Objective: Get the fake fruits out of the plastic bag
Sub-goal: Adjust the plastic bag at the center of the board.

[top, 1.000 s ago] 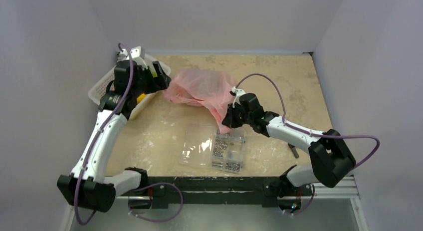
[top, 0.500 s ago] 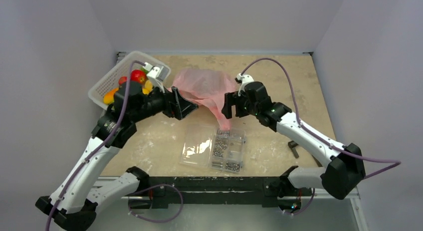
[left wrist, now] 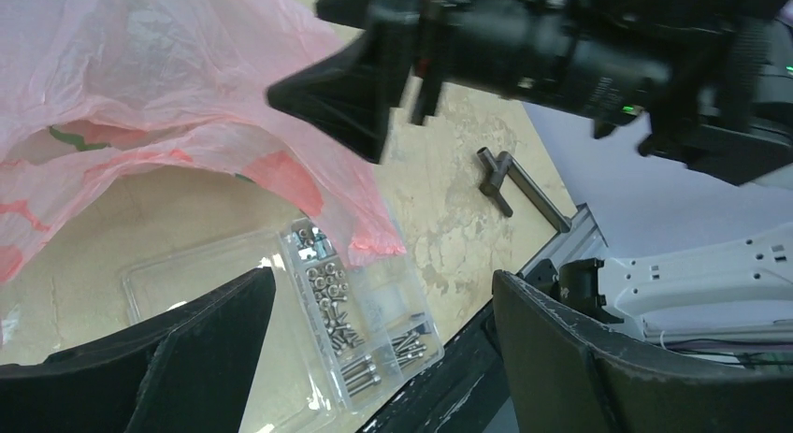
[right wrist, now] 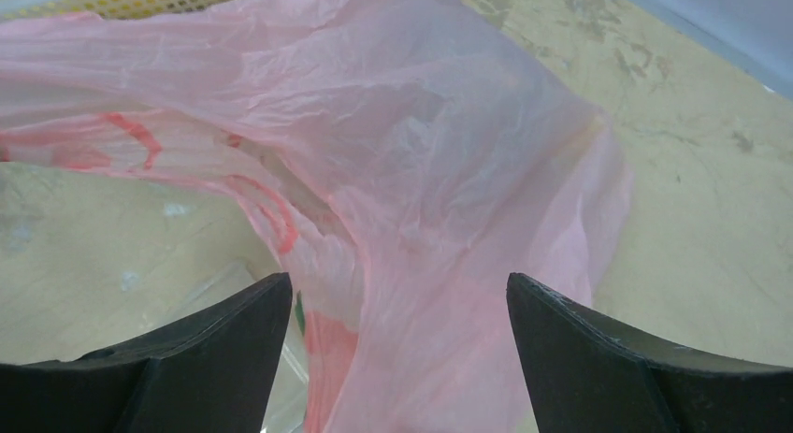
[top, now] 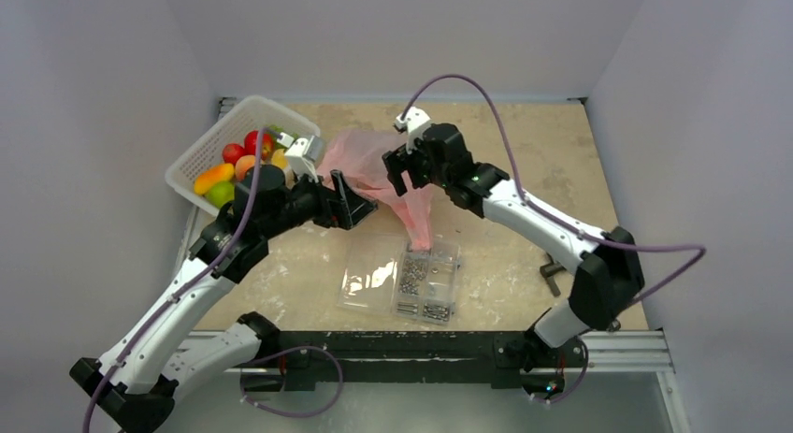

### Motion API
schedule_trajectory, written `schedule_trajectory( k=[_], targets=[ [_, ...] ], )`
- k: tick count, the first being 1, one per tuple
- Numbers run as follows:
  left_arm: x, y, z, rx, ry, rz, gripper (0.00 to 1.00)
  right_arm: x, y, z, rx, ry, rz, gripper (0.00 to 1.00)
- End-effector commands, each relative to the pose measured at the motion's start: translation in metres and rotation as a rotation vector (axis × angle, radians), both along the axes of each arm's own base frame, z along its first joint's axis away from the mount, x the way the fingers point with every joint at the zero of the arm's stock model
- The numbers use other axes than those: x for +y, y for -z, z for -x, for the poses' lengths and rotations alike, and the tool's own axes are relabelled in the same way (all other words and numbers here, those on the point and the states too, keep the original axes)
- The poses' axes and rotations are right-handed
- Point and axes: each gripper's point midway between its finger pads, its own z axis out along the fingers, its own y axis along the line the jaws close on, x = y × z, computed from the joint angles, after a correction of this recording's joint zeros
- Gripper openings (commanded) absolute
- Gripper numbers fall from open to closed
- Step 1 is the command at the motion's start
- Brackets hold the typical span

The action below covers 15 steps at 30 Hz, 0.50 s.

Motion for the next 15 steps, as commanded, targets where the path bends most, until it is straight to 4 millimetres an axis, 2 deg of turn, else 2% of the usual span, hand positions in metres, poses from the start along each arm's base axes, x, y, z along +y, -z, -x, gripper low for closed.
schedule_trajectory(
  k=[1,5,7,12,15],
  targets=[
    [0.007,-0.015,0.01,-0.017,-0.01,0.008,0.86,0.026,0.012,-0.028,-0.099,-0.075,0.221,0.83],
    [0.014,-0.012,0.016,-0.013,-0.019,0.002,0.87,0.027,0.044,-0.041,-0.107,-0.04,0.4,0.82],
    [0.014,-0.01,0.019,-0.004,-0.017,0.007,0.87,0.021,0.053,-0.049,-0.117,0.011,0.459,0.81],
    [0.007,-0.005,0.022,0.025,0.012,0.03,0.87,0.014,0.071,-0.053,-0.091,0.043,0.526,0.75],
    [0.005,-0.001,0.021,0.041,0.018,0.03,0.87,0.011,0.077,-0.06,-0.086,0.098,0.54,0.59]
  ],
)
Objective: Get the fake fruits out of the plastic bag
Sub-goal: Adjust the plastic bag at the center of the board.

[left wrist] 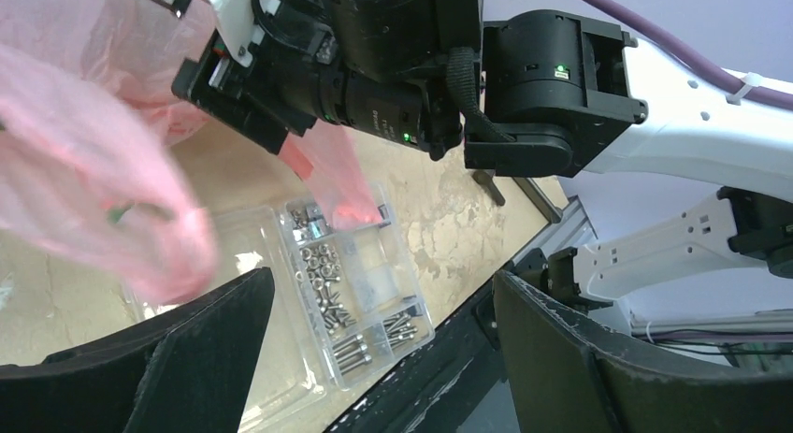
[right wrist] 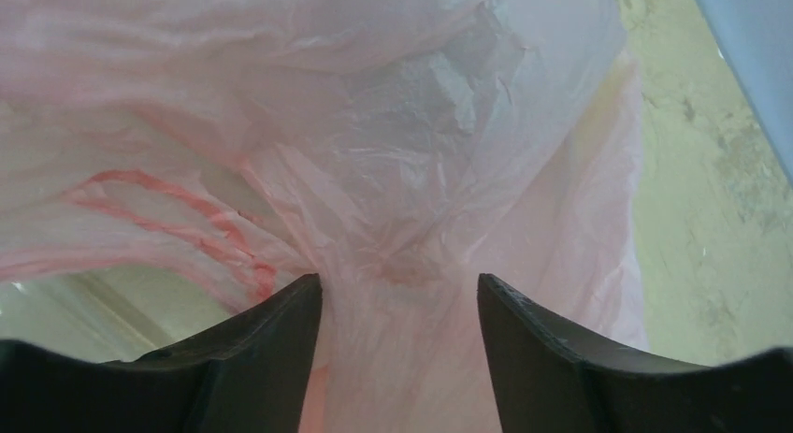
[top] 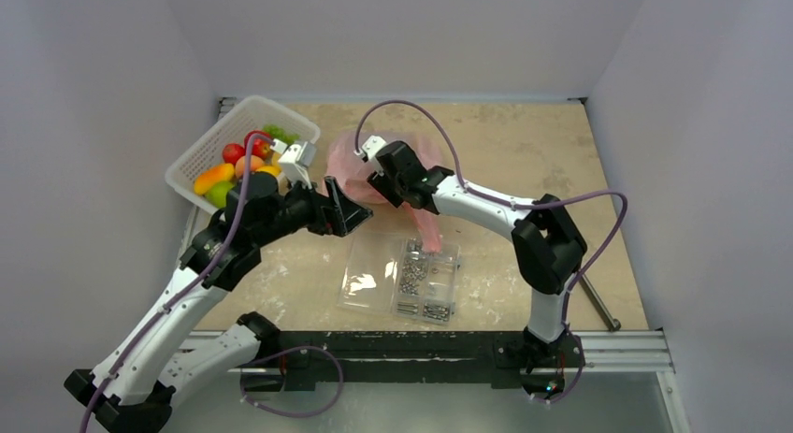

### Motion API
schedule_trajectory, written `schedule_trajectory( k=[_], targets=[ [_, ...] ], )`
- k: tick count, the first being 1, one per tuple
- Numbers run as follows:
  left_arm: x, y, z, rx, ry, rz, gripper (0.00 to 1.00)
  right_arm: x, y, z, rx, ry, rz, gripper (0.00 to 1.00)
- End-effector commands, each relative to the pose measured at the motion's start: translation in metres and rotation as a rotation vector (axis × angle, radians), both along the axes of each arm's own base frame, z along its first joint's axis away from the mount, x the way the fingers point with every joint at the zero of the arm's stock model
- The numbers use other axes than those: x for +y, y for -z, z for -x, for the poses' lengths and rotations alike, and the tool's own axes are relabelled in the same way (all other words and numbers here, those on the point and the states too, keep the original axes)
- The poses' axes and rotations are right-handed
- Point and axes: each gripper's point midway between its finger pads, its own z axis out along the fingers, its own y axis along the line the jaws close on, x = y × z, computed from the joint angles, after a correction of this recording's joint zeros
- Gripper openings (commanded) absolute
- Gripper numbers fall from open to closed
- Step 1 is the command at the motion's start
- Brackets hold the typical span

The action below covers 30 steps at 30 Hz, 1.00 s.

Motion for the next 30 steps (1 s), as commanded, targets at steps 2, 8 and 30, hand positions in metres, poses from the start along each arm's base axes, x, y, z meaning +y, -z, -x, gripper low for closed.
schedule_trajectory(
  k=[2,8,30],
  targets=[
    [-0.009,0.004,0.001,0.033,0.029,0.028,0.87,-0.01,-0.036,-0.023,-0.109,0.133,-0.004,0.49],
    [-0.012,0.014,0.001,0.065,0.036,0.035,0.87,0.003,-0.05,-0.024,-0.122,0.107,-0.082,0.09],
    [-0.042,0.05,-0.049,0.031,-0.153,0.118,0.66,0.024,-0.139,0.012,-0.048,0.117,-0.555,0.0]
  ],
)
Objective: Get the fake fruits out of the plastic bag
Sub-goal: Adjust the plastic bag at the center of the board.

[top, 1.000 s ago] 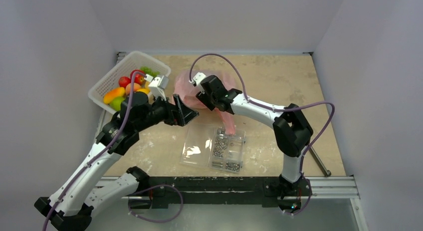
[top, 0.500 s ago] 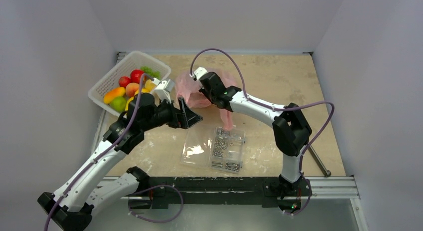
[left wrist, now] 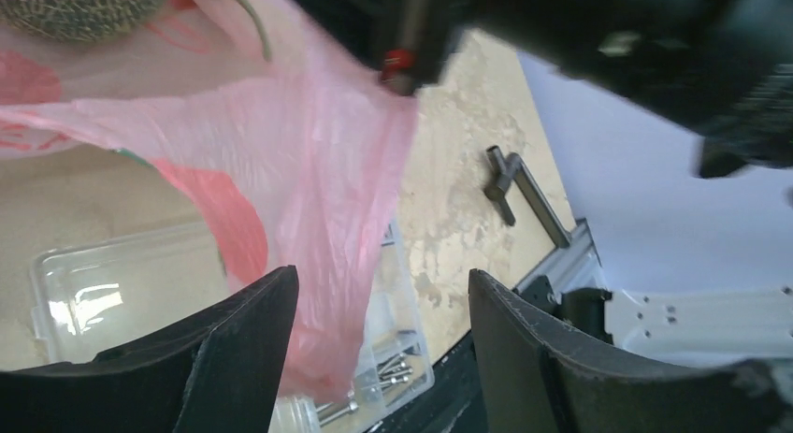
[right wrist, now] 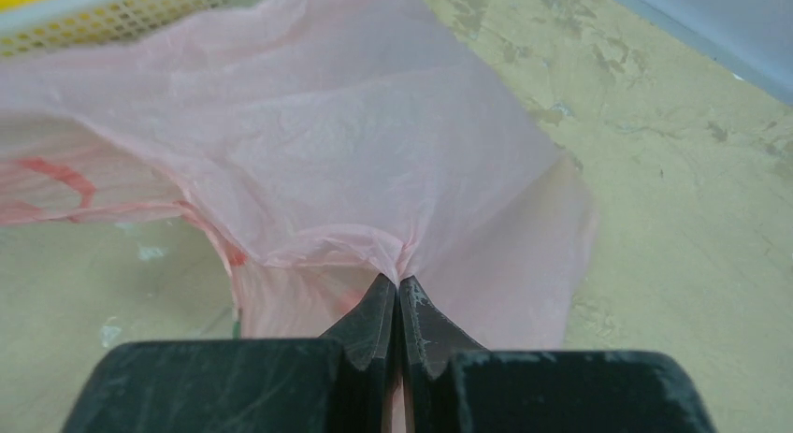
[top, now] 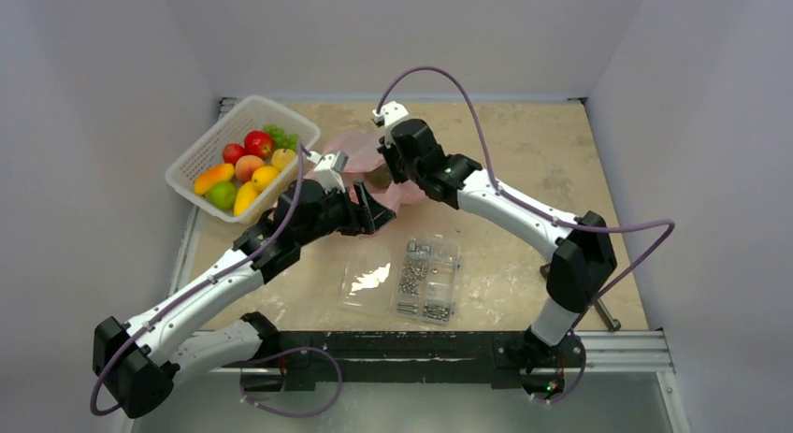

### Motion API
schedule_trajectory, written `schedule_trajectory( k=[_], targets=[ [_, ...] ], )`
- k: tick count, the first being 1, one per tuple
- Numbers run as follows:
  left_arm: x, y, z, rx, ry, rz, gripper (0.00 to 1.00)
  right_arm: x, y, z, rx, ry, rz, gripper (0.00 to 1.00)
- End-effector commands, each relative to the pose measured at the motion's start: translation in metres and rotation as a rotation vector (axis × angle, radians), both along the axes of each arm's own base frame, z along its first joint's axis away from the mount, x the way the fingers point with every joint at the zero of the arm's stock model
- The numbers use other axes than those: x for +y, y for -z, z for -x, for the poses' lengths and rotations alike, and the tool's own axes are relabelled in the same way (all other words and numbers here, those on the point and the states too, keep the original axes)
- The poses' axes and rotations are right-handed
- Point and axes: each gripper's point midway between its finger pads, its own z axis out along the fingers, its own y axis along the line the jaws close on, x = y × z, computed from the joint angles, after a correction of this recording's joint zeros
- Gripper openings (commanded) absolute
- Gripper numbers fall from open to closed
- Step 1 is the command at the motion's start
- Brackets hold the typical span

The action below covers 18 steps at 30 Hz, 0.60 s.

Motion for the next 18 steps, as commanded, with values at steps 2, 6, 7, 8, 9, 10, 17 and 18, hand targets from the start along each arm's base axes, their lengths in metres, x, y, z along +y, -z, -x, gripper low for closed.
schedule_trajectory(
  k=[2,6,7,8,9,10,17,18],
  targets=[
    [0.012,-0.009,-0.026,-0.085,-0.179,0.084,0.65,0.003,-0.059,0.007,-0.055,-0.003,-0.191,0.0],
    [0.017,-0.004,-0.033,-0.068,-0.216,0.022,0.63,0.003,-0.059,0.014,-0.054,-0.031,-0.217,0.0],
    [0.02,-0.002,-0.035,-0.063,-0.233,-0.003,0.62,0.002,-0.059,0.015,-0.052,-0.032,-0.219,0.0],
    [0.027,0.001,-0.038,-0.058,-0.263,-0.035,0.61,0.002,-0.058,0.016,-0.05,-0.03,-0.219,0.0],
    [0.032,0.002,-0.039,-0.053,-0.288,-0.058,0.6,0.001,-0.057,0.016,-0.05,-0.03,-0.218,0.0],
    [0.035,0.005,-0.041,-0.046,-0.302,-0.076,0.59,0.0,-0.056,0.017,-0.051,-0.03,-0.216,0.0],
    [0.034,0.012,-0.031,-0.074,-0.243,-0.033,0.78,-0.003,-0.045,0.019,-0.027,-0.038,-0.176,0.0],
    [0.023,0.006,-0.027,-0.096,-0.173,0.017,0.83,-0.005,-0.041,0.019,-0.019,-0.03,-0.163,0.0]
  ],
)
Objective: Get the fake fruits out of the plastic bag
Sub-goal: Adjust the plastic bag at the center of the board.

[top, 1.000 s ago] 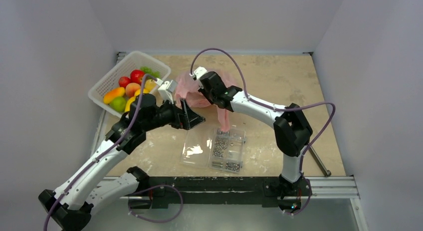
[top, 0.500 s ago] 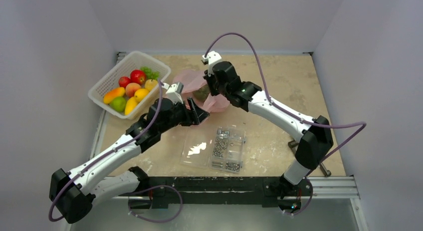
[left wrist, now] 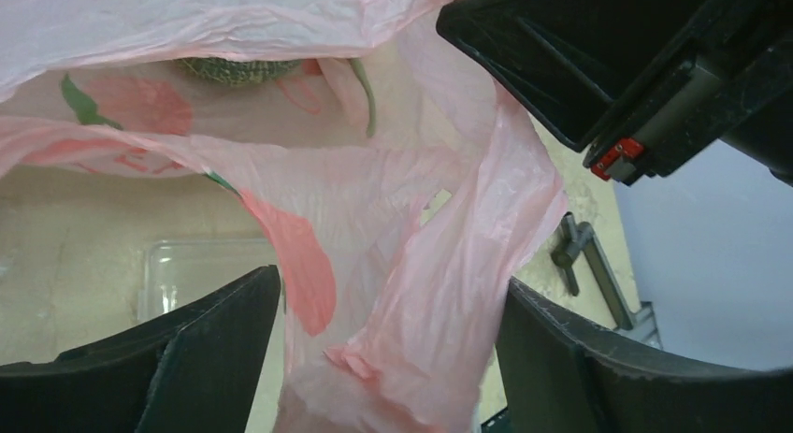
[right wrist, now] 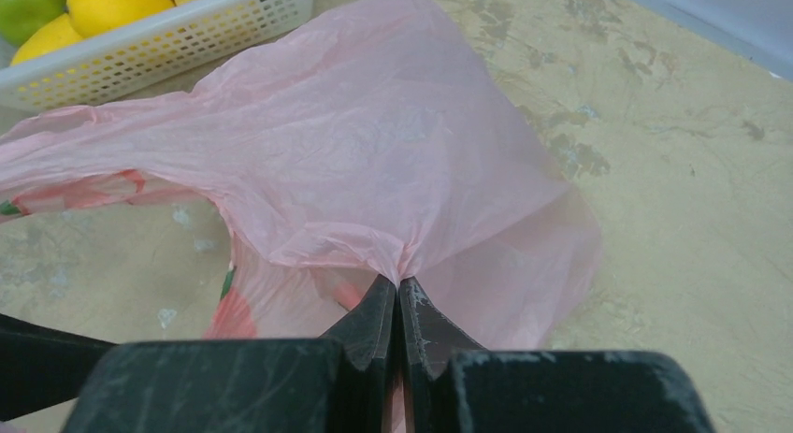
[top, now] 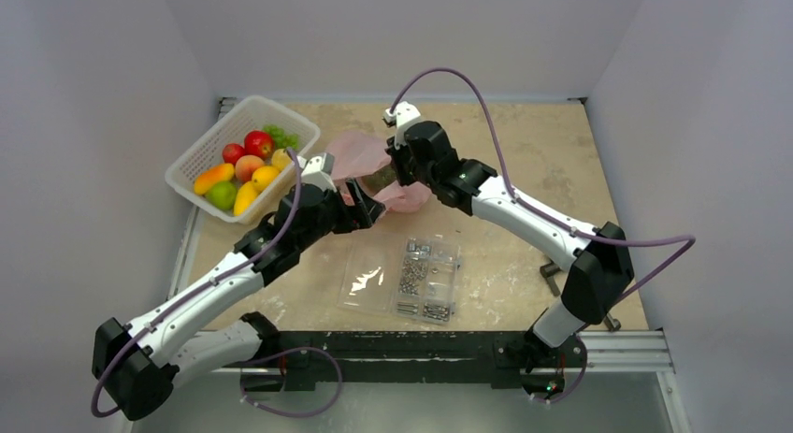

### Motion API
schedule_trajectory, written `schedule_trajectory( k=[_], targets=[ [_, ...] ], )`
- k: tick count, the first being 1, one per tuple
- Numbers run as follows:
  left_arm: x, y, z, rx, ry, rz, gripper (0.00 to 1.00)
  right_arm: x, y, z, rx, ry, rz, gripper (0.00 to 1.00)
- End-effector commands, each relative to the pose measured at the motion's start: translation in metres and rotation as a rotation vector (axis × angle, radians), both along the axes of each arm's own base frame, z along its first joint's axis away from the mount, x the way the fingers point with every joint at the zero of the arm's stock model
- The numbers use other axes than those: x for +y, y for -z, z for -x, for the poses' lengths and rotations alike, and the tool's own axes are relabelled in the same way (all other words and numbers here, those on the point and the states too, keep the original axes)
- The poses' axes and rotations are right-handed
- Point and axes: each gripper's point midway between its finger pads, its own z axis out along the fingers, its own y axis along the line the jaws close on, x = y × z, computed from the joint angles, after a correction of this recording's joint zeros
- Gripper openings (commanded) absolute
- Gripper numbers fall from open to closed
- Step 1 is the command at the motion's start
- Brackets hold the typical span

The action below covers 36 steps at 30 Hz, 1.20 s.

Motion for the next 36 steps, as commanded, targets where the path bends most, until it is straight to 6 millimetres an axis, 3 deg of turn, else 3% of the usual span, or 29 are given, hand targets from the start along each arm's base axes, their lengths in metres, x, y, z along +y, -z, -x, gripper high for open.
schedule_trajectory(
  k=[1,2,5,9,13,16,18,21,22,25,26,32,34,36],
  targets=[
    [-0.024,-0.027,0.008,-0.118,0.174,0.146,0.83,-0.005,-0.011,-0.003,-0.018,0.028,-0.004,0.0],
    [-0.038,-0.033,0.012,-0.114,0.26,0.181,0.8,-0.011,-0.008,-0.006,-0.012,0.065,0.022,0.0],
    [-0.07,-0.043,0.019,-0.09,0.421,0.24,0.6,-0.029,0.007,-0.007,0.054,0.194,0.056,0.2],
    [-0.083,-0.046,0.024,-0.088,0.47,0.306,0.36,-0.042,0.024,0.006,0.176,0.322,0.026,0.42],
    [-0.089,-0.039,0.03,-0.044,0.516,0.318,0.35,-0.045,0.05,0.03,0.298,0.298,0.073,0.69],
    [-0.09,-0.034,0.035,-0.026,0.541,0.319,0.34,-0.066,0.063,0.033,0.268,0.371,0.143,0.8],
    [-0.088,-0.031,0.04,-0.017,0.546,0.312,0.35,-0.079,0.069,0.034,0.249,0.406,0.181,0.82],
    [-0.085,-0.029,0.051,-0.006,0.589,0.301,0.39,-0.077,0.064,0.035,0.21,0.363,0.144,0.76],
    [-0.085,-0.028,0.056,-0.003,0.618,0.299,0.43,-0.071,0.06,0.036,0.197,0.321,0.109,0.64],
    [-0.073,-0.02,0.07,-0.002,0.646,0.23,0.59,-0.053,0.048,0.038,0.126,0.213,-0.018,0.11],
    [-0.065,-0.016,0.071,0.006,0.617,0.195,0.63,-0.05,0.043,0.039,0.106,0.191,-0.049,0.0],
    [-0.022,-0.019,0.064,-0.029,0.419,0.04,0.76,-0.014,0.026,0.035,0.076,0.034,-0.152,0.0],
    [-0.018,-0.024,0.057,-0.052,0.369,0.041,0.77,-0.006,0.024,0.033,0.089,0.008,-0.156,0.0],
    [-0.023,-0.029,0.049,-0.06,0.362,0.046,0.71,-0.001,0.021,0.032,0.088,-0.015,-0.172,0.0]
  ],
)
